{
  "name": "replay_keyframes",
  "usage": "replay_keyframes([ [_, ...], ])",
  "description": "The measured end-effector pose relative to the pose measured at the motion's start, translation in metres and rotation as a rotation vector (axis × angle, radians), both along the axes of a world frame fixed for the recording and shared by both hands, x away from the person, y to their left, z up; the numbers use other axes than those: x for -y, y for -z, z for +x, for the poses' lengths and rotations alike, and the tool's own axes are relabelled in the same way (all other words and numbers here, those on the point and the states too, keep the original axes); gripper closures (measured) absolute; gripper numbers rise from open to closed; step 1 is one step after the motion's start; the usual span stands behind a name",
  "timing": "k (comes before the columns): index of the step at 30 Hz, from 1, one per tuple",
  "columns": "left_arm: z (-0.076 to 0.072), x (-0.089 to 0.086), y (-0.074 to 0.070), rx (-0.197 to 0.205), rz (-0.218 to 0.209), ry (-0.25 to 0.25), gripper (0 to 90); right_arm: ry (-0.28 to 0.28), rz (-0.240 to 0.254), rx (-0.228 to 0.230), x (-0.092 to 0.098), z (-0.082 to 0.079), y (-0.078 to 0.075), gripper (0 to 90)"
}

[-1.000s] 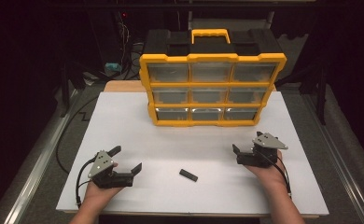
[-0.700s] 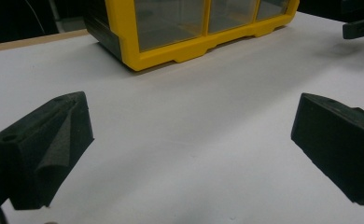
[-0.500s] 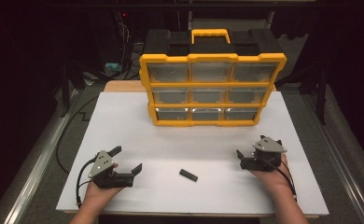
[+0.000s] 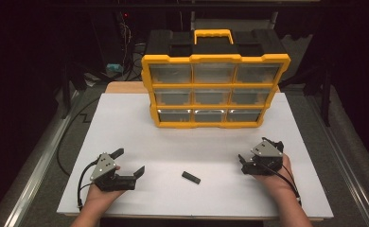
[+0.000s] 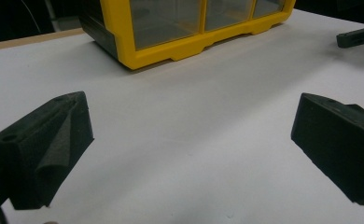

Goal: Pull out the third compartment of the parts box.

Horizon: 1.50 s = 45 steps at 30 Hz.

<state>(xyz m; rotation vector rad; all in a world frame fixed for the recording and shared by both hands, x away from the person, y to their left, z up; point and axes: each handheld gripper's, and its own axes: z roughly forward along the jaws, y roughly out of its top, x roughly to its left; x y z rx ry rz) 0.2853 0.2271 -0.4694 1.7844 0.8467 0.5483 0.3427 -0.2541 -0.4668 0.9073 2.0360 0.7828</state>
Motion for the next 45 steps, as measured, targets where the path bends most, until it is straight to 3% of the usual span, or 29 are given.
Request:
replay_keyframes([
  [5, 0.0, 0.0, 0.0, 0.0, -0.005, -0.002, 0.1, -0.013, -0.042, 0.011, -0.005, -0.002, 0.0, 0.2],
  [6, 0.0, 0.0, 0.0, 0.0, -0.004, -0.001, 0.1, -0.025, -0.074, 0.025, -0.007, -0.002, -0.001, 0.2],
  [10, 0.0, 0.0, 0.0, -0.001, -0.003, 0.008, 0.2, -0.041, -0.12, 0.036, -0.012, -0.004, -0.001, 0.2],
  [15, 0.0, 0.0, 0.0, 0.001, -0.005, 0.008, 0.3, -0.055, -0.156, 0.046, -0.016, -0.006, 0.0, 0.2],
  [19, 0.0, 0.0, 0.0, 0.002, -0.006, 0.009, 0.4, -0.075, -0.221, 0.063, -0.02, -0.008, -0.001, 0.2],
  [23, 0.0, 0.0, 0.0, 0.003, -0.007, 0.01, 0.3, -0.077, -0.232, 0.066, -0.024, -0.009, 0.0, 0.2],
  [29, 0.0, 0.0, 0.0, 0.004, -0.006, 0.012, 0.3, -0.09, -0.306, 0.084, -0.027, -0.012, -0.001, 0.2],
  [34, 0.0, 0.0, 0.0, 0.005, -0.007, 0.012, 0.3, -0.097, -0.329, 0.091, -0.03, -0.013, -0.002, 0.2],
  [45, -0.001, 0.0, 0.0, 0.005, -0.006, 0.014, 0.4, -0.112, -0.462, 0.13, -0.039, -0.018, -0.004, 0.2],
])
